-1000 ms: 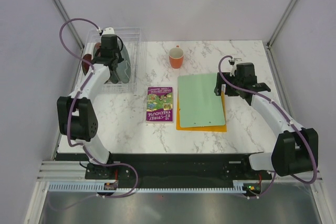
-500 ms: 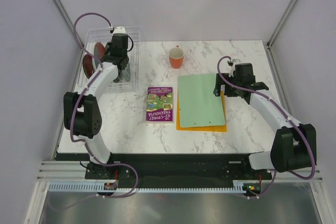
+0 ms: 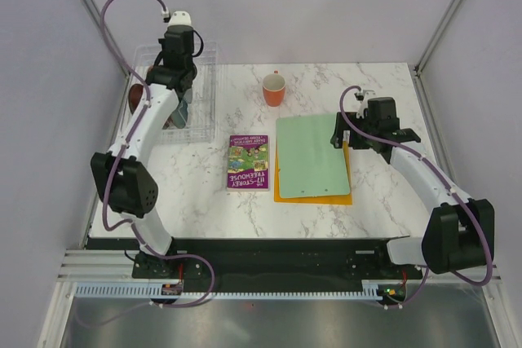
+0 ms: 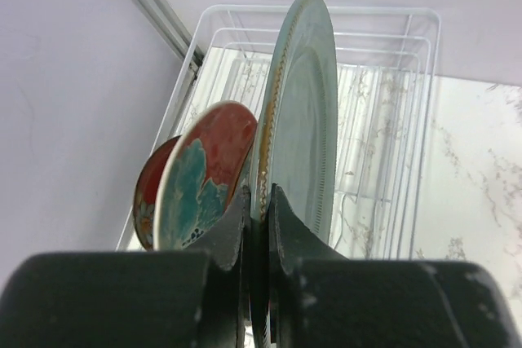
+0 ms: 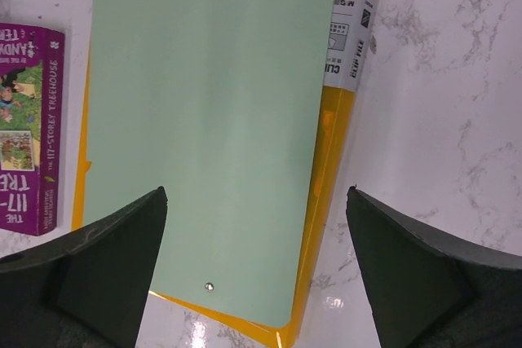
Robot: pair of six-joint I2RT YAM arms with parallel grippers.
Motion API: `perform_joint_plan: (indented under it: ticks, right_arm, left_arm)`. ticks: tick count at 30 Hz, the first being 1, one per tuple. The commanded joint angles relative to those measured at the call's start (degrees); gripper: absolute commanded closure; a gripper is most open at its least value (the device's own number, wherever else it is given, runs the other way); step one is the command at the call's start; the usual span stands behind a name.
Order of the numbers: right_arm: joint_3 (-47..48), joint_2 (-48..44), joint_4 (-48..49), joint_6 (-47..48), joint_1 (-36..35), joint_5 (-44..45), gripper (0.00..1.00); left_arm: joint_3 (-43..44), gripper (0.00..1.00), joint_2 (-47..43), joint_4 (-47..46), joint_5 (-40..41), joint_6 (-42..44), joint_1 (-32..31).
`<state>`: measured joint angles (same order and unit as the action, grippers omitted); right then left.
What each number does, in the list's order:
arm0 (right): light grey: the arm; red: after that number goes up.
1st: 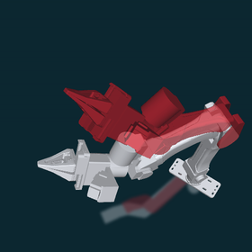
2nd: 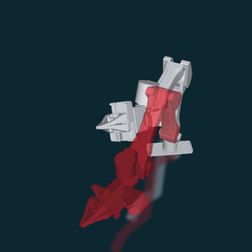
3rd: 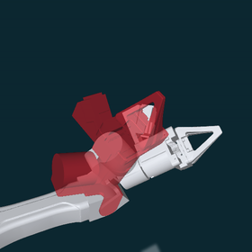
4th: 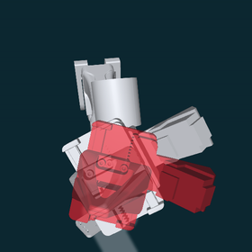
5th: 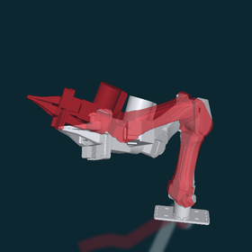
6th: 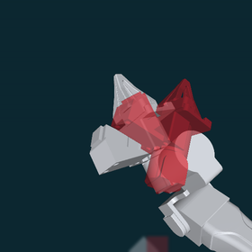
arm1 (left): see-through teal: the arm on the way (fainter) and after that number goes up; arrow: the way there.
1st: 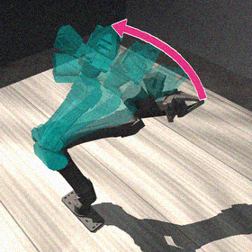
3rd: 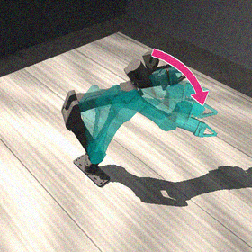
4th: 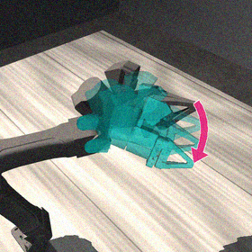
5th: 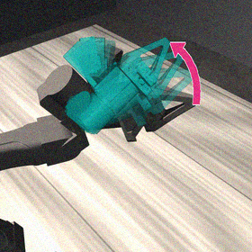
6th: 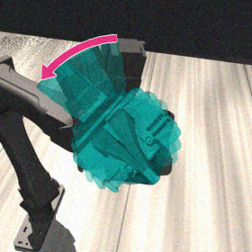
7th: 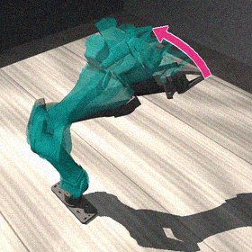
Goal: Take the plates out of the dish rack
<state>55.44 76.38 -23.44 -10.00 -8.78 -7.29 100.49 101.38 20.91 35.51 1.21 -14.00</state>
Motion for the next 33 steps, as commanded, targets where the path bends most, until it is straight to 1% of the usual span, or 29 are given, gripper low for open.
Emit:
perform_joint_plan:
  ticks: [1,2,3,4,5,6,7,8,9,11,12,14,15,16,17,18,19,20,21,22,23,24,25,28,30,31,33]
  right_arm:
    - [1.51,-1.76,4.36,-3.18,-0.01,-7.64,0.02]
    - [2.3,-1.76,5.24,-4.23,-0.01,-9.13,0.02]
    - [2.65,-1.5,7.25,-6.24,-0.01,-12.28,0.02]
    - [3.0,-1.24,8.4,-7.48,-0.01,-14.31,0.02]
    - [3.88,-0.88,9.54,-8.71,-0.01,-15.98,0.02]
    - [4.06,-0.01,13.04,-9.94,-0.1,-20.27,0.02]
    - [4.15,0.61,14.98,-12.91,-0.1,-22.31,0.02]
    - [4.76,1.22,16.66,-14.24,-0.19,-24.16,0.02]
    - [4.76,2.53,20.85,-16.17,-0.19,-26.0,0.02]
    - [4.76,3.77,25.61,-21.18,-0.54,-30.58,0.02]
    - [4.68,5.17,29.38,-22.68,-0.71,-31.55,0.02]
    - [4.07,6.49,33.44,-27.76,-1.68,-34.44,0.02]
    - [3.63,7.63,37.72,-29.36,-1.86,-34.98,0.02]
    - [3.27,8.17,39.42,-31.03,-2.47,-34.99,0.02]
    - [2.31,8.69,41.09,-33.31,-2.74,-35.25,0.02]
    - [1.87,9.66,44.59,-34.55,-3.35,-35.6,0.02]
    - [1.52,10.27,46.19,-35.52,-3.61,-35.69,0.02]
    - [0.82,10.72,47.6,-36.4,-3.88,-35.78,0.02]
    - [0.64,11.76,49.79,-37.54,-4.66,-35.78,0.02]
    - [0.46,12.3,50.42,-37.9,-5.02,-35.78,0.02]
    - [0.28,12.91,50.95,-38.42,-5.37,-35.6,0.02]
    - [0.11,14.31,52.26,-39.12,-6.07,-35.95,0.02]
    - [0.02,15.02,52.7,-39.48,-6.43,-36.13,0.02]
    - [-0.86,16.34,53.67,-39.57,-7.22,-35.95,0.02]
    - [-1.56,17.04,56.12,-40.44,-7.48,-36.65,0.05]
    - [-1.74,17.31,57.53,-41.84,-7.57,-37.09,0.13]
    - [-2.7,18.45,63.59,-44.48,-7.66,-38.32,0.29]
  left_arm:
    - [6.74,0.98,-9.96,5.01,-6.1,-6.03,-0.59]
    - [6.22,0.98,-12.33,7.72,-7.98,-9.35,-0.5]
    - [4.21,0.98,-14.0,8.53,-10.08,-10.87,-0.5]
    - [2.8,0.98,-15.33,9.15,-15.41,-12.27,-0.5]
    - [1.39,0.98,-18.56,9.24,-18.34,-15.07,-0.5]
    - [-1.84,0.98,-19.98,9.07,-21.06,-16.58,-0.5]
    - [-3.35,0.98,-21.21,8.98,-26.14,-18.16,-0.5]
    - [-4.76,0.98,-22.53,8.28,-29.06,-20.87,-0.5]
    - [-7.3,0.98,-24.29,7.75,-31.87,-22.21,-0.5]
    - [-10.56,0.98,-26.14,5.91,-38.72,-26.41,-0.5]
    - [-13.97,0.98,-26.85,3.12,-40.85,-27.74,-0.5]
    - [-17.33,0.98,-28.87,-0.23,-46.12,-31.43,-0.5]
    - [-20.39,0.98,-29.31,-4.17,-48.4,-32.75,-0.5]
    - [-21.9,0.98,-30.01,-6.12,-52.43,-34.16,-0.5]
    - [-23.39,0.98,-30.36,-8.14,-54.38,-37.13,-0.5]
    - [-26.45,0.98,-30.72,-10.95,-57.62,-38.73,-0.5]
    - [-27.79,0.98,-30.98,-15.06,-59.13,-40.31,-0.5]
    - [-29.19,0.98,-31.07,-17.8,-60.8,-43.63,-0.5]
    - [-32.17,0.98,-30.98,-20.44,-63.95,-45.14,-0.5]
    - [-33.59,0.98,-30.98,-25.77,-65.03,-46.55,-0.5]
    - [-35.17,0.98,-31.24,-28.0,-65.56,-49.17,-0.5]
    - [-37.45,0.98,-31.25,-29.33,-66.17,-50.07,-0.5]
    - [-38.34,0.98,-31.33,-31.95,-66.44,-50.6,-0.5]
    - [-40.81,0.98,-31.69,-34.96,-67.58,-52.54,-0.5]
    - [-41.42,0.98,-32.04,-35.76,-68.2,-52.98,-0.5]
    - [-41.86,0.98,-32.12,-36.72,-68.72,-53.42,-0.5]
    - [-42.65,0.98,-32.13,-38.22,-69.69,-54.03,-0.5]
